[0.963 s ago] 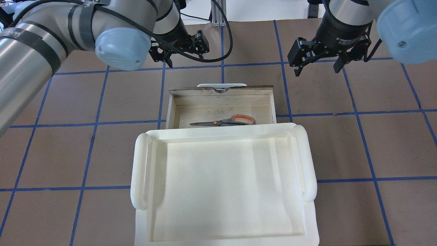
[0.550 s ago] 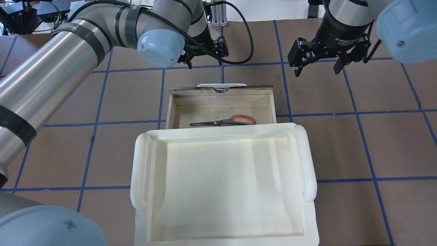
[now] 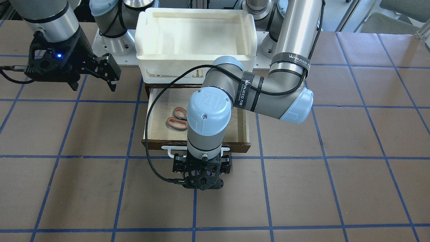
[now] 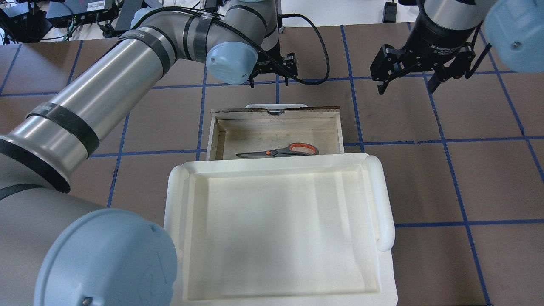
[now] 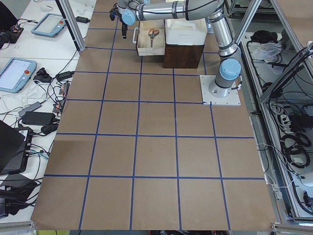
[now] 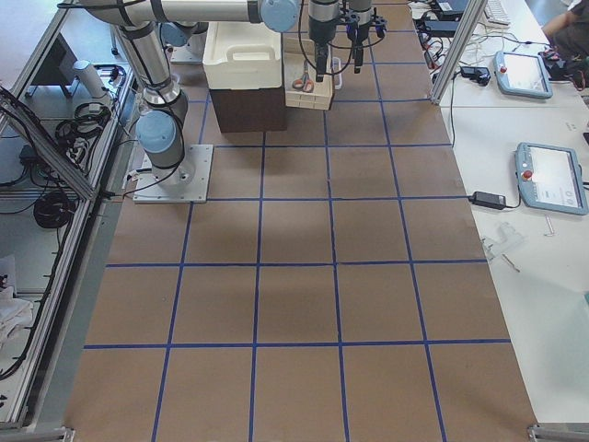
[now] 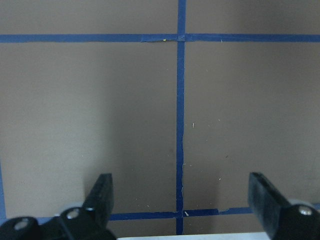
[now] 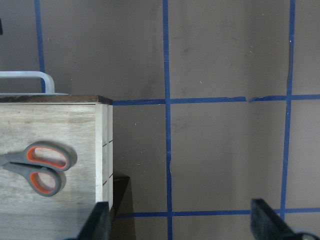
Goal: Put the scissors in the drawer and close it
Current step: 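Reach the left gripper over the drawer front near its white handle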
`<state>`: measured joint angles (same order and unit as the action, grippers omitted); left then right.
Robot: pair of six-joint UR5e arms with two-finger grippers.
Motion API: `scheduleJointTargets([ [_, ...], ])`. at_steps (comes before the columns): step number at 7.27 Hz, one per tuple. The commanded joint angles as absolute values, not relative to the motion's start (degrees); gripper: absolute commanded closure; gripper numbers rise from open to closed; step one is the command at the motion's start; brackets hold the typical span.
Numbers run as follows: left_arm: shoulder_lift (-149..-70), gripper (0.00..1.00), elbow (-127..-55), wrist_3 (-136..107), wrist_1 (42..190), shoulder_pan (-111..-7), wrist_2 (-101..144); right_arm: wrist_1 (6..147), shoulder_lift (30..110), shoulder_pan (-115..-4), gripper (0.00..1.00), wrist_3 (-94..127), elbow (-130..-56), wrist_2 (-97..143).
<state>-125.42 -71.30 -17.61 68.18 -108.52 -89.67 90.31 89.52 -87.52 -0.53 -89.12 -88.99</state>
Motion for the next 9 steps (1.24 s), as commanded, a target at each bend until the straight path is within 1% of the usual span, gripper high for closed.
scheduleJointTargets([
  [1, -127.52, 0.03, -71.10, -16.44, 68.12, -109.07, -90.17, 90.27, 89.73, -85.35, 0.00, -0.79, -89.04, -89.30],
  [9, -131.83, 0.02, -70.84, -19.78, 69.79, -109.86, -89.82, 89.21, 89.74, -85.17, 0.00, -1.58, -89.30, -89.39],
])
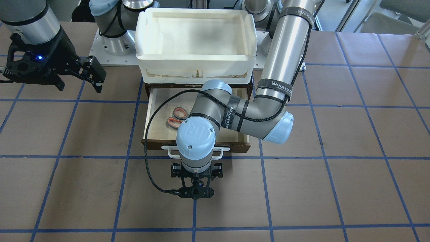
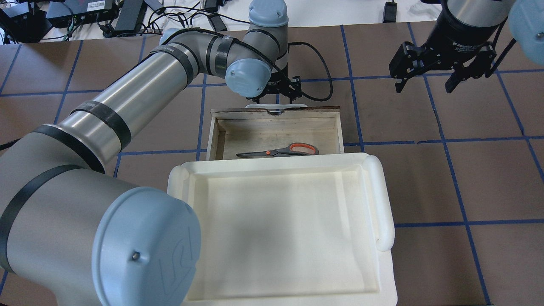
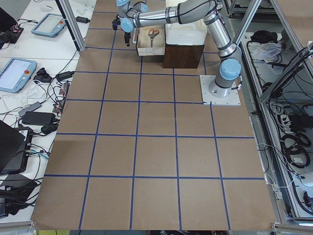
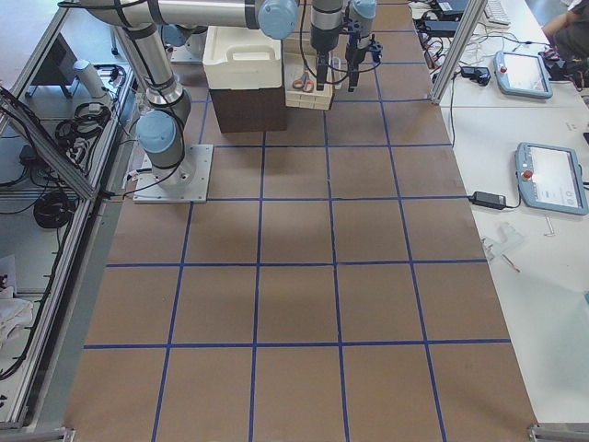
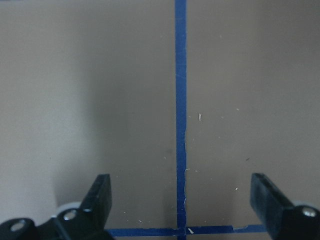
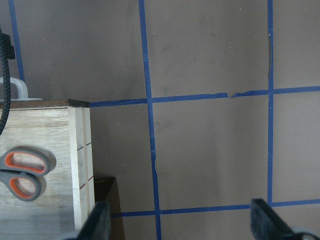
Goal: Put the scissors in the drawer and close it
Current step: 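Reach the left gripper over the drawer front near its white handle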
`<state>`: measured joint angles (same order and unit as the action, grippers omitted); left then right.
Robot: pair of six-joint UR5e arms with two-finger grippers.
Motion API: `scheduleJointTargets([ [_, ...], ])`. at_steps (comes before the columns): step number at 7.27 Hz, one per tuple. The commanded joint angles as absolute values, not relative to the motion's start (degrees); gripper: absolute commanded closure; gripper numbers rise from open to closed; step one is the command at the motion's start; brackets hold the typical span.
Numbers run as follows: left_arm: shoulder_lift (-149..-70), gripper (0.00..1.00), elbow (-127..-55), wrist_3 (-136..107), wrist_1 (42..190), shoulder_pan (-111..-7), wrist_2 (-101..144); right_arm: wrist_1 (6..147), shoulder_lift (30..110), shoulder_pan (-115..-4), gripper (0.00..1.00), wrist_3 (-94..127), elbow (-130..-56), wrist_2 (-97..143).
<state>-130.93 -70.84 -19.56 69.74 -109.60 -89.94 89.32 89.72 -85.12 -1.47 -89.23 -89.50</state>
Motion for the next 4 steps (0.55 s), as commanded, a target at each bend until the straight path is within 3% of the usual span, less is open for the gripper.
scheduleJointTargets([
  [1, -132.27, 0.02, -70.49, -19.86, 69.79, -110.47, -89.82, 89.12, 89.82, -85.25, 0.00, -1.58, -89.30, -89.30],
  [4, -131.49, 0.01, -70.75, -19.87, 73.46, -111.44, -89.91, 87.54, 90.78, -85.17, 0.00, -1.58, -89.30, -89.65],
])
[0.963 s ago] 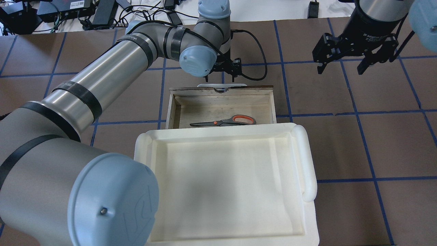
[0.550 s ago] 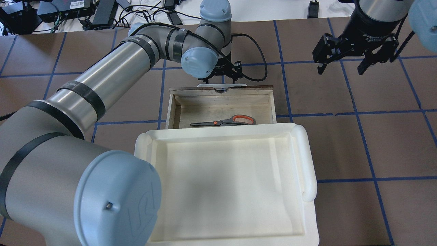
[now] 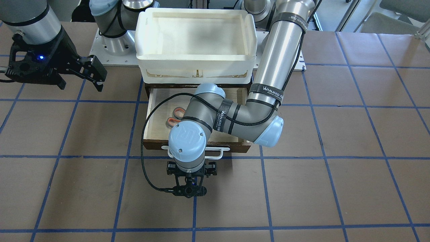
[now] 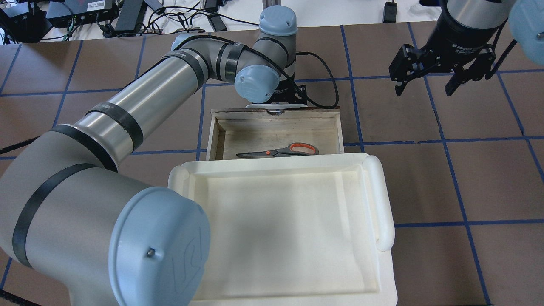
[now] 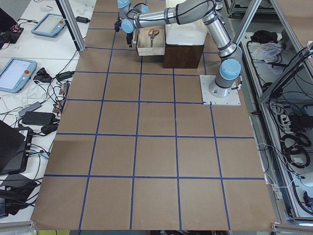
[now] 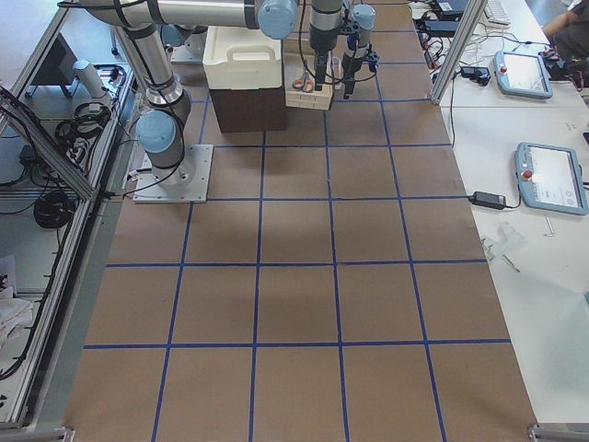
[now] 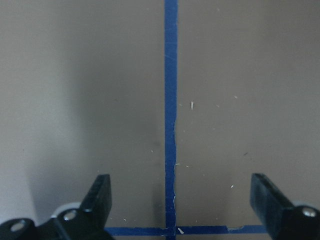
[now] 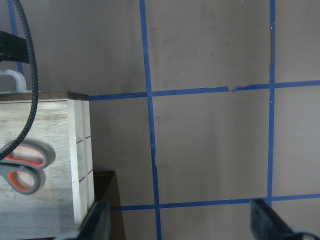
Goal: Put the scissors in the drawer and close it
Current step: 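Reach the left gripper over the drawer front near its white handle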
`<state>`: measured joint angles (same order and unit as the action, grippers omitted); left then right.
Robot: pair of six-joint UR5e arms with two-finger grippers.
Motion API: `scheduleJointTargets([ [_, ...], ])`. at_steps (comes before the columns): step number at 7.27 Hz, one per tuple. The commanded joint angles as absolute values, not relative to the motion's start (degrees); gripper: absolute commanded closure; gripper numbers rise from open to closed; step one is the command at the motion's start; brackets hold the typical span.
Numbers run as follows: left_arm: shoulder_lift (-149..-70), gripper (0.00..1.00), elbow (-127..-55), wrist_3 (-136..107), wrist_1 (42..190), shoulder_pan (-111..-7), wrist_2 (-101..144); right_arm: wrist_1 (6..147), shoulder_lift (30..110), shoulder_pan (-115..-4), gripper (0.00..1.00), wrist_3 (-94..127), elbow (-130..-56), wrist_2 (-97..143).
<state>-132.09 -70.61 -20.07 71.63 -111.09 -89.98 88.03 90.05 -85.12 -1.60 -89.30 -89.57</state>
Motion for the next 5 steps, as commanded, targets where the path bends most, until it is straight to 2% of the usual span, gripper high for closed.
scheduleJointTargets([
  [1, -131.31, 0.00, -70.84, -19.86, 74.61, -111.62, -89.91, 87.54, 90.79, -85.17, 0.00, -1.58, -89.30, -89.47],
  [5, -127.98, 0.00, -70.84, -20.13, 77.42, -112.67, -89.21, 86.84, 90.79, -84.99, 0.00, -1.67, -89.30, -89.56],
])
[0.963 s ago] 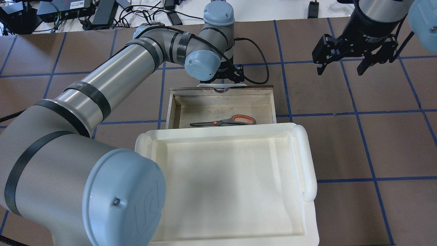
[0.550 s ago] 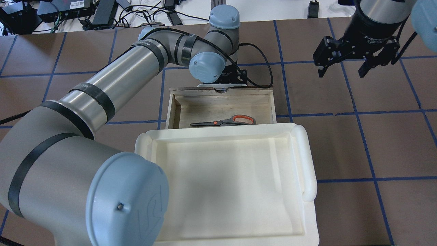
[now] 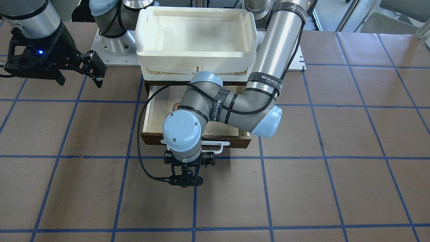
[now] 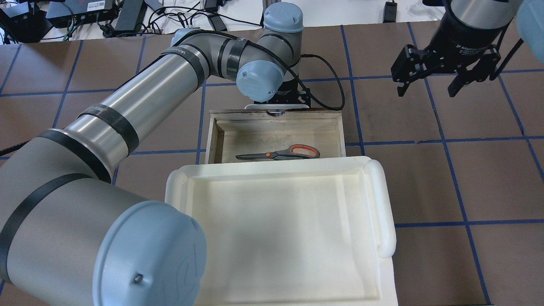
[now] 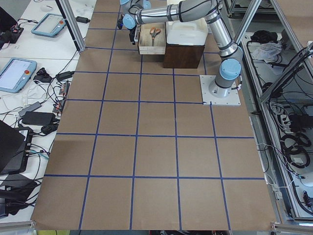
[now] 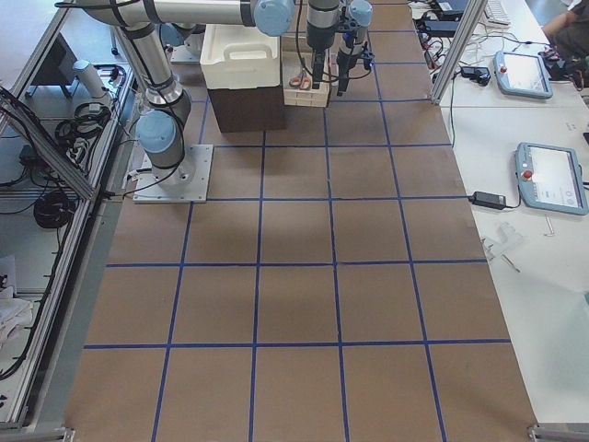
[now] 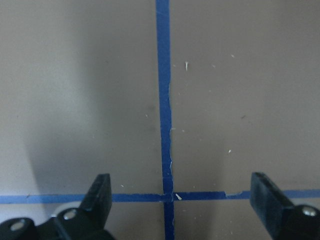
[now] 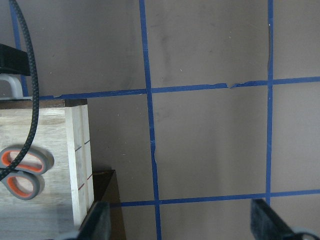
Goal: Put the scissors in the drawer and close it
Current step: 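Reach the left gripper over the drawer front near its white handle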
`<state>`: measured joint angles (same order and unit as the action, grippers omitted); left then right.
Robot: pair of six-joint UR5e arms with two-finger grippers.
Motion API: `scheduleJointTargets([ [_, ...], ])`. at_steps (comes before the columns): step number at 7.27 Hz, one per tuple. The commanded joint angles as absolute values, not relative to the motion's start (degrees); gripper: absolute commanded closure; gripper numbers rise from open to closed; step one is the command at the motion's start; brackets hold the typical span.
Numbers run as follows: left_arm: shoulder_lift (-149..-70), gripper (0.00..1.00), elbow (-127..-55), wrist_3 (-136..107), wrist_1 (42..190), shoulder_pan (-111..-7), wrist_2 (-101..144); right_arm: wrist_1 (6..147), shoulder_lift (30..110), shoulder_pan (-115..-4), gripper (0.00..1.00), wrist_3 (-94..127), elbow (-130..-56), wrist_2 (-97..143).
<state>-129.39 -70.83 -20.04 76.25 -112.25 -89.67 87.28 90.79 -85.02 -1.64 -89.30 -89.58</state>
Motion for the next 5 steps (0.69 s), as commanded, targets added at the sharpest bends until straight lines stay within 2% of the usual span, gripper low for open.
scheduleJointTargets([
  [1, -126.92, 0.00, -71.19, -20.91, 77.69, -112.68, -87.38, 86.31, 90.88, -85.08, 0.00, -1.58, -89.30, -89.56],
  [5, -125.60, 0.00, -71.19, -21.88, 77.61, -112.15, -86.66, 86.40, 90.70, -85.08, 0.00, -1.67, -89.30, -89.56],
])
